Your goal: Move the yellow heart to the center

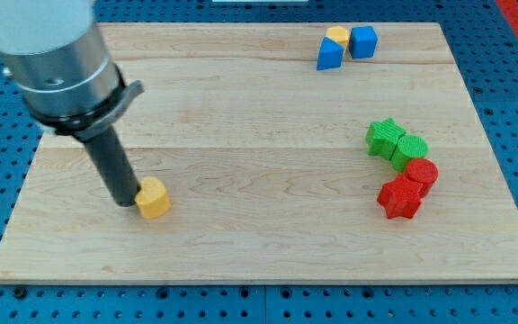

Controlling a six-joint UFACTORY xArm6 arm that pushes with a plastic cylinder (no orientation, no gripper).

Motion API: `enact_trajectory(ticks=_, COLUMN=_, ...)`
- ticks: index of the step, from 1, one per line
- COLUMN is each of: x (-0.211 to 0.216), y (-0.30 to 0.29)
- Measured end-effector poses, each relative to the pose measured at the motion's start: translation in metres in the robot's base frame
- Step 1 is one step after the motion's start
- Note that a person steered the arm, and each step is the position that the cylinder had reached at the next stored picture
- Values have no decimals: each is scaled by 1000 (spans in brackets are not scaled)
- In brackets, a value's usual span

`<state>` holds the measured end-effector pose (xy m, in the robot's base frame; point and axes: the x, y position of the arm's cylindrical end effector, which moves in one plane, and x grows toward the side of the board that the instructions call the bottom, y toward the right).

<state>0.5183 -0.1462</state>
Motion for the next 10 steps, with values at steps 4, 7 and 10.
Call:
enact_trajectory(ticks=4, x=-12, y=90)
enact_trajectory(ticks=7, x=-91, y=95)
enact_trajectory(ticks=10, x=7, y=83)
